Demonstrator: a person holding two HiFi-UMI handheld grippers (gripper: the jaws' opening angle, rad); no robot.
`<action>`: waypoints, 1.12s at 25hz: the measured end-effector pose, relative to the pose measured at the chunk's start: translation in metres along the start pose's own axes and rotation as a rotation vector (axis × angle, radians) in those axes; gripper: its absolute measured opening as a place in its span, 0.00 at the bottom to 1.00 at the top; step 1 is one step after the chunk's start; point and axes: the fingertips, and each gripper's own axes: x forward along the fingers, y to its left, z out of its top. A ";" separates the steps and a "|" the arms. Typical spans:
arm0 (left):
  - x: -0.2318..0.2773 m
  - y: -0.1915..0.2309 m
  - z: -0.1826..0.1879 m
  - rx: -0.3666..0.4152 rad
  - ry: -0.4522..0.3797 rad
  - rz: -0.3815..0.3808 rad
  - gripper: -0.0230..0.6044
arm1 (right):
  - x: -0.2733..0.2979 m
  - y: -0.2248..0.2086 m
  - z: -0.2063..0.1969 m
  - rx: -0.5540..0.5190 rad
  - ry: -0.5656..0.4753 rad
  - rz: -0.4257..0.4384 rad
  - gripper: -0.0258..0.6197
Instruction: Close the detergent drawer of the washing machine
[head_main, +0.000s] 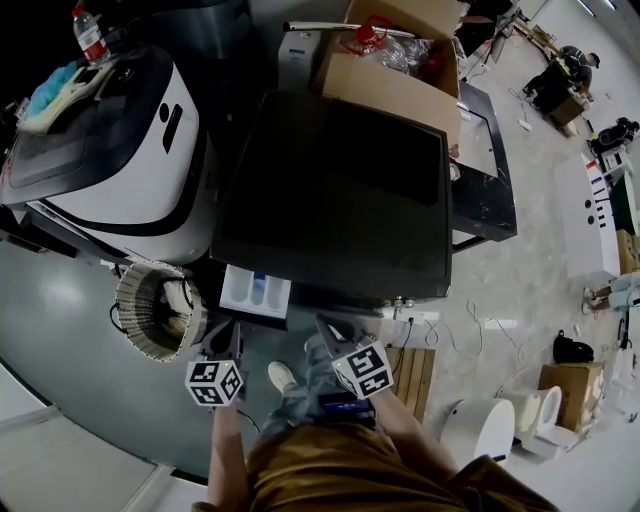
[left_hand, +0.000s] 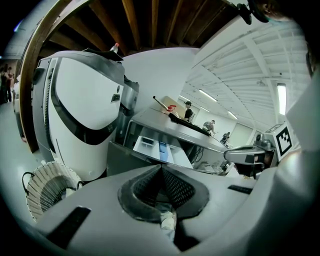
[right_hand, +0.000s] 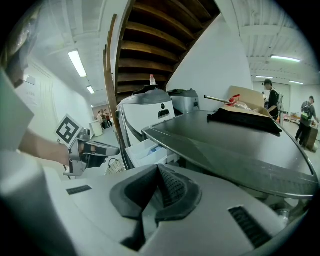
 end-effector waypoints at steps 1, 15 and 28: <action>0.001 0.000 0.001 -0.001 -0.001 0.001 0.08 | 0.000 -0.001 0.000 0.001 0.004 0.000 0.06; 0.015 0.000 0.011 -0.003 -0.005 -0.008 0.08 | 0.004 -0.012 0.002 0.003 0.017 0.005 0.06; 0.021 0.001 0.014 0.023 0.011 -0.005 0.08 | 0.014 -0.009 0.004 0.002 0.022 0.024 0.06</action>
